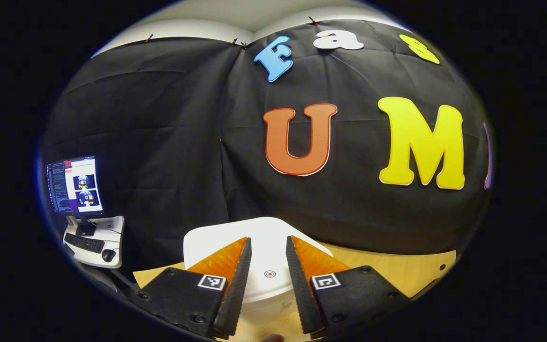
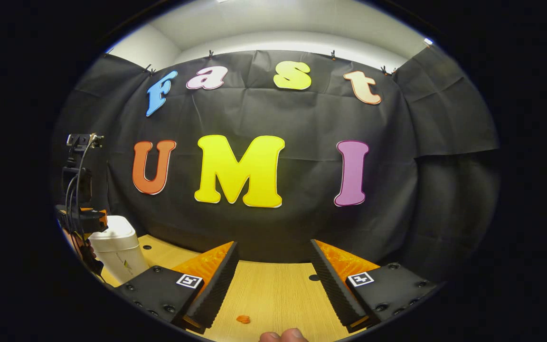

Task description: Press the lid of the desktop garbage bin to open it, pick up the crumpled paper on the desktop and throw it into the bin, then pick up the pop can on the desktop and drop it into the bin, and finally close the garbage bin lid.

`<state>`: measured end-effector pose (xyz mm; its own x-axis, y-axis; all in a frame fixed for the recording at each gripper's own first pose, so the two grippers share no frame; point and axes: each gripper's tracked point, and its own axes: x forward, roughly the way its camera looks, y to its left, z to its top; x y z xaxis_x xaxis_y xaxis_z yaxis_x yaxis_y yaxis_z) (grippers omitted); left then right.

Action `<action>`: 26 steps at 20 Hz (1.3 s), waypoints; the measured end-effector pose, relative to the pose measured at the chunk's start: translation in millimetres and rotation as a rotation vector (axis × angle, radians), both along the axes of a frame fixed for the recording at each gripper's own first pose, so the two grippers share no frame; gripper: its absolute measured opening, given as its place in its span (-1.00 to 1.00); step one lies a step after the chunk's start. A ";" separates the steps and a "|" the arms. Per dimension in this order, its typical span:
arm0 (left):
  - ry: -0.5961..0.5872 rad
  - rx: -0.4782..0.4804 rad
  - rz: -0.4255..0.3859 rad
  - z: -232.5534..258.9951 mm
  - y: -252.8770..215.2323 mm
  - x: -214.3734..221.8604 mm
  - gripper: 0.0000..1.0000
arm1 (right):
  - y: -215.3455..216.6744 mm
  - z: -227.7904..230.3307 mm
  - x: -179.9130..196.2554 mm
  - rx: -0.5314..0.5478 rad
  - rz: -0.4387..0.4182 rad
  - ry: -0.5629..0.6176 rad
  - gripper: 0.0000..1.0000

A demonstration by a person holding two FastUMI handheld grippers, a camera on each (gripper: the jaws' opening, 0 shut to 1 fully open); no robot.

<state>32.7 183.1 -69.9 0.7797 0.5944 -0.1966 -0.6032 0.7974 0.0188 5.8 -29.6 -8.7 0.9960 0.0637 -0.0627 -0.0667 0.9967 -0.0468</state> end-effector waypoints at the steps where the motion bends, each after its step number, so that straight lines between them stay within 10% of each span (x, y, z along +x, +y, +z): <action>1: 0.009 -0.009 0.010 -3.9 1.0 1.7 -0.07 | -0.2 0.8 -0.1 -0.003 0.002 -0.001 0.89; 7: 0.080 -0.089 0.056 -39.1 10.2 3.6 -0.67 | -9.7 -4.6 3.1 -0.007 -0.012 0.018 0.89; 20: 0.072 -0.084 0.050 -32.8 3.1 16.3 -0.82 | 5.2 -8.6 3.9 -0.015 0.020 0.025 0.89; 24: -0.025 0.022 -0.065 22.7 -23.6 16.3 0.25 | 10.3 -3.5 3.8 0.005 0.022 0.008 0.89; 26: -0.083 0.083 -0.134 47.4 -38.7 21.3 0.24 | 12.4 -2.2 1.9 0.017 0.024 0.002 0.89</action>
<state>53.9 144.5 -22.5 0.8645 0.4956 -0.0832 -0.4938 0.8685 0.0422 7.7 -17.1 -10.9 0.9940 0.0891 -0.0634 -0.0911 0.9954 -0.0300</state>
